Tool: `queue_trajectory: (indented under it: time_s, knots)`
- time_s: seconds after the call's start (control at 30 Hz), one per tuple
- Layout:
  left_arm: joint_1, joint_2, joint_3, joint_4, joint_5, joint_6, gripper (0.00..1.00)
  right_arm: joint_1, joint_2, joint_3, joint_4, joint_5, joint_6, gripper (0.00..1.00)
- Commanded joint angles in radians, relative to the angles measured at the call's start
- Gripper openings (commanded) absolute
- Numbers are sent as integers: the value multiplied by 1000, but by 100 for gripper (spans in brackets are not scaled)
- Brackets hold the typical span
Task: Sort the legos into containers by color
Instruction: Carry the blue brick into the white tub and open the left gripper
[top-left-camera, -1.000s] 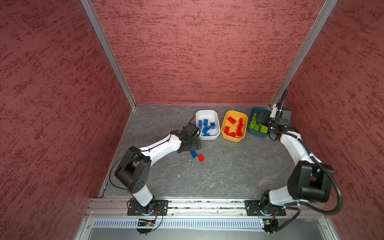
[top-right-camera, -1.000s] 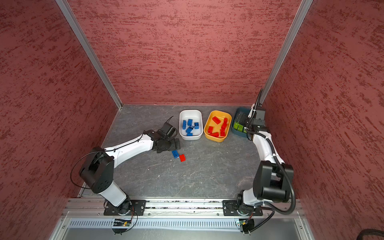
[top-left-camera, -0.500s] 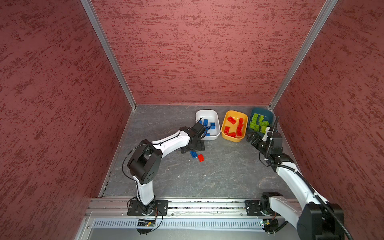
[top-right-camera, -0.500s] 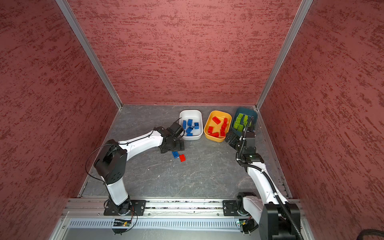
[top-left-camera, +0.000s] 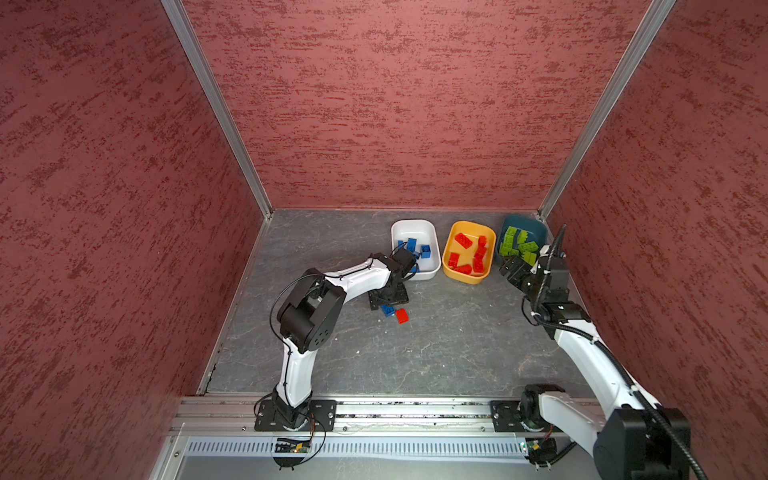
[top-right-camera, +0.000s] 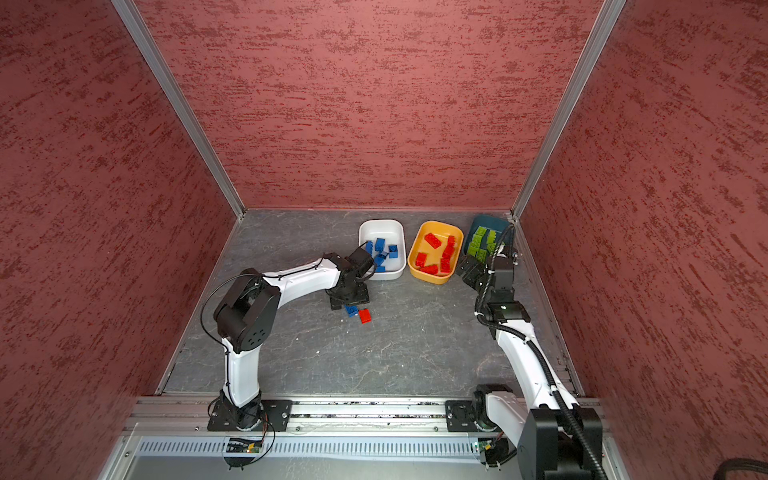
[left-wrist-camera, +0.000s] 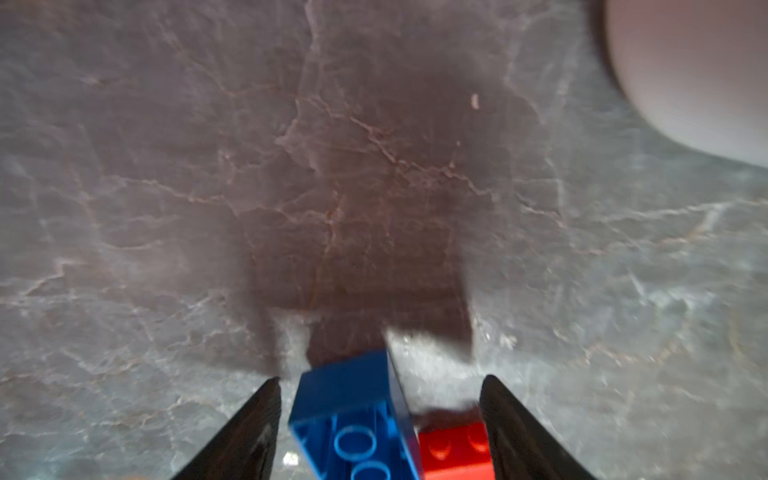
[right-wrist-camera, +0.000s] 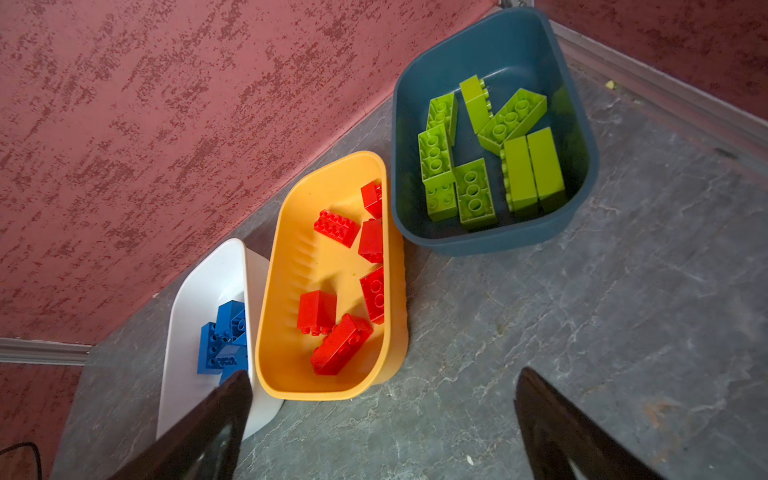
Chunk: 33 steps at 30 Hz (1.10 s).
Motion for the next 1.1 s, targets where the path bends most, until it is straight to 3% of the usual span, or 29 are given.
queue_trajectory:
  time_s: [0.0, 0.17, 0.33, 0.5, 0.8, 1.07]
  knots:
    - [7, 29, 27, -44, -18, -31, 70, 3, -45, 16, -41, 105, -74, 99]
    - [6, 24, 19, -22, -5, -24, 48, 2, -110, 13, -86, 201, -176, 99]
    - [3, 10, 14, -14, -18, -23, 34, 1, -159, -30, -78, 249, -205, 99]
    - [0, -30, -16, 36, -18, -8, 31, 1, -128, -39, -64, 284, -161, 99]
    - [-1, -131, -59, 102, -29, 16, 26, -1, -94, -58, 47, 86, -158, 99]
    - [0, -207, 0, 140, -48, 126, 26, -1, -100, -95, 70, 104, -129, 99]
